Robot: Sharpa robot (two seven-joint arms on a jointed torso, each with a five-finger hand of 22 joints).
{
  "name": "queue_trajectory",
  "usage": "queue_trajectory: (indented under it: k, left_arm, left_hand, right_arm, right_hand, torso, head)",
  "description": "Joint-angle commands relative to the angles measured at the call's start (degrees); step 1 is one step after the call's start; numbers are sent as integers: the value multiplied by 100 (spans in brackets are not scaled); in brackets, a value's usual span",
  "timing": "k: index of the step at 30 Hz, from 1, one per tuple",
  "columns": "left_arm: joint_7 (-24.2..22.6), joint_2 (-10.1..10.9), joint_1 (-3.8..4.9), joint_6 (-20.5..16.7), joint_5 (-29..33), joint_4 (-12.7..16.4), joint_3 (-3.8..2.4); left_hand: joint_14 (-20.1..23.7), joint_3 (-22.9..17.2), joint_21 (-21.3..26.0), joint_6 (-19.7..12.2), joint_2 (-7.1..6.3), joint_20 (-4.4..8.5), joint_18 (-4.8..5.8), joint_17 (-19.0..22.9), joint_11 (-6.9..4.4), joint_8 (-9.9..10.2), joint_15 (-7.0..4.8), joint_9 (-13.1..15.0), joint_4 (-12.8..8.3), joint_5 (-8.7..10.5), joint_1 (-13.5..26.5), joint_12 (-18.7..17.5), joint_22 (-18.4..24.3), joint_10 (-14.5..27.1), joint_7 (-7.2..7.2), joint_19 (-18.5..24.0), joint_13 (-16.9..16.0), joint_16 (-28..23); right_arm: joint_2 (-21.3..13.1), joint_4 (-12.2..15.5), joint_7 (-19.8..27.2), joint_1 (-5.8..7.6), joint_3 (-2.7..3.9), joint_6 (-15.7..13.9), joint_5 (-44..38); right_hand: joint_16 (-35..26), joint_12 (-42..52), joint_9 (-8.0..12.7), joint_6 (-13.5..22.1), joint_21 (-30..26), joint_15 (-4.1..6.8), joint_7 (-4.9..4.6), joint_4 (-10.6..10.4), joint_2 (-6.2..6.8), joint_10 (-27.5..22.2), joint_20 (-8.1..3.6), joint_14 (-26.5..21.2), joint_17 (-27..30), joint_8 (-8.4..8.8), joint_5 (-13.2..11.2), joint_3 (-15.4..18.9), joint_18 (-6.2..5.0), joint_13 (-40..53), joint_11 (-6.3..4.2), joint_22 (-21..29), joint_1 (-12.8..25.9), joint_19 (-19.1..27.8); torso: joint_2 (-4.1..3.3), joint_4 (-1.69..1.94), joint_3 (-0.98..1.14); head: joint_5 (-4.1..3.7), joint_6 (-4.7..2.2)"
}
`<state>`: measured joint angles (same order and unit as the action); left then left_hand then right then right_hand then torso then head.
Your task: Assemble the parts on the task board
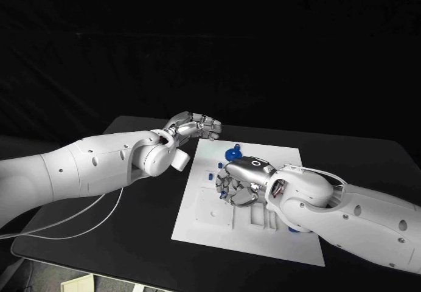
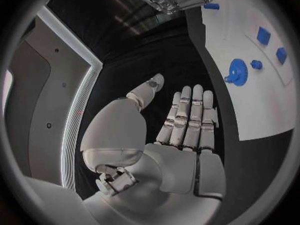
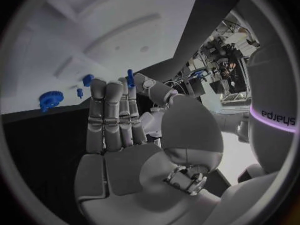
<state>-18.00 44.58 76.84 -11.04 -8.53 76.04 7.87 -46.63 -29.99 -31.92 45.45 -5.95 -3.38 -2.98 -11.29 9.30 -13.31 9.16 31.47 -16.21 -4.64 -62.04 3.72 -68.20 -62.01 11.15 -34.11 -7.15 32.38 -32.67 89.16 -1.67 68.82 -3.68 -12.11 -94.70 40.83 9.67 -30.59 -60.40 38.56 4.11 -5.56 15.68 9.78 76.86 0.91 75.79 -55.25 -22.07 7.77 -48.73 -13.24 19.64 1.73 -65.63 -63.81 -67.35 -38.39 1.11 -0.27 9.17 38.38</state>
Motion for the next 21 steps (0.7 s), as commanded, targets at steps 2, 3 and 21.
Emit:
queue_trajectory:
  k: [2,3,21]
  left_arm:
    - [-82,-17,7,-46,62,18,-5]
    - [-83,-17,7,-45,62,16,-5]
    - [-55,0,7,5,62,12,-5]
  left_hand:
    - [-58,6,20,-10,42,-5,-104,-9,11,-38,1,-8,8,-26,5,27,-2,5,-7,-55,9,-27]
    - [-58,6,20,-10,43,-5,-104,-9,11,-38,1,-8,8,-26,6,27,-2,5,-7,-56,10,-27]
    - [-59,7,25,-14,38,-4,-103,-14,12,-43,2,-12,9,-28,10,26,-5,5,-6,-59,19,-36]
  right_arm:
    - [61,-81,-63,-50,-43,164,-559]
    - [81,-106,-68,-72,-52,164,-592]
    - [97,-220,-130,-162,-99,263,-809]
  right_hand:
    - [22,-1,-2,26,37,15,-10,50,-58,-10,-12,-31,11,39,15,-2,-176,6,16,-6,-9,-28]
    - [22,-1,-3,26,38,15,-10,52,-58,-9,-13,-31,11,39,14,-2,-176,7,15,-6,-9,-28]
    - [25,-2,-17,18,43,18,-7,64,-53,-1,-17,-22,16,39,4,0,-176,24,12,-13,-16,-37]
  torso:
    - [0,-4,-2]
    - [0,-4,1]
    - [2,-17,9]
  head:
    - [73,41]
    - [82,46]
    - [111,107]
